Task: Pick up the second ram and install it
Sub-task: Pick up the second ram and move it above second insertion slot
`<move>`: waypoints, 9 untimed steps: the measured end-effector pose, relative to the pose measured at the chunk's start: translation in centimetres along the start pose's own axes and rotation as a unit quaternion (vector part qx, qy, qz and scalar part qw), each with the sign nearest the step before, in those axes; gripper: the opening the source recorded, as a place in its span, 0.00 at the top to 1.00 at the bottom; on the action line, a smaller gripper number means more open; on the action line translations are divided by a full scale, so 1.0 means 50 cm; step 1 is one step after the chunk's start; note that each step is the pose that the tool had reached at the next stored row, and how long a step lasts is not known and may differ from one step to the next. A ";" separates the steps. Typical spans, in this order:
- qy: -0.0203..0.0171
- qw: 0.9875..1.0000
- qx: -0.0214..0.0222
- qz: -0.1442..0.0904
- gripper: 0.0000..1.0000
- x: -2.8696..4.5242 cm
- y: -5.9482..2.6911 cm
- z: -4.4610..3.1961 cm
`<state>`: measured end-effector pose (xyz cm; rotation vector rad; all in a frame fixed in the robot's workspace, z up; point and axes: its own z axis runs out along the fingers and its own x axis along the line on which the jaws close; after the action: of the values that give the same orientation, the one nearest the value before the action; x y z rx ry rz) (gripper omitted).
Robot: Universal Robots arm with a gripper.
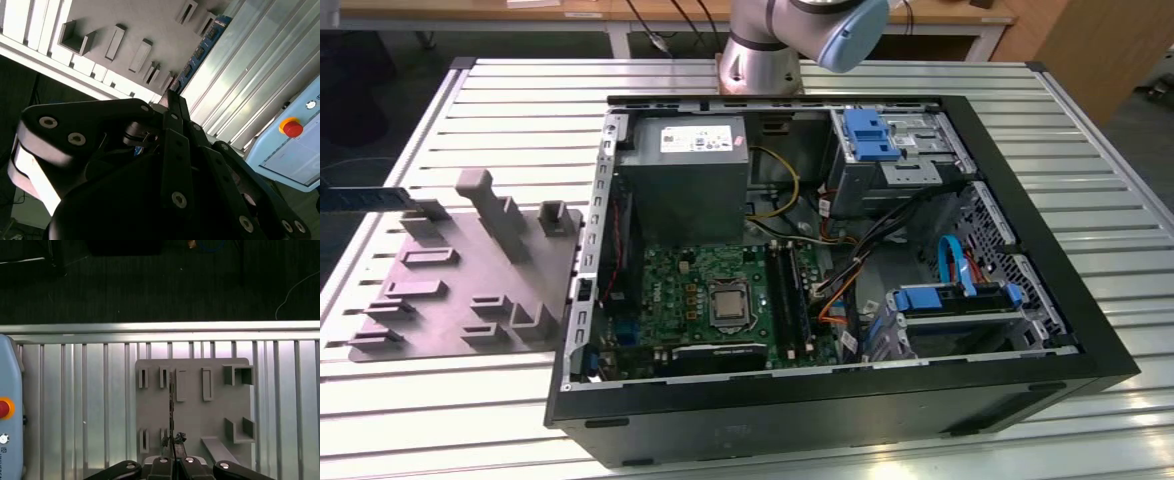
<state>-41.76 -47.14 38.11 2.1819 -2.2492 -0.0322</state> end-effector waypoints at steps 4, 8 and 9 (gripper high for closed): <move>0.000 1.000 0.000 0.000 0.89 0.000 0.000 -0.009; 0.000 1.000 0.000 0.000 0.89 0.000 0.000 -0.010; 0.000 1.000 0.000 0.000 0.89 0.000 0.000 -0.010</move>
<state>-41.76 -47.15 38.60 2.1819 -2.2492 -0.0322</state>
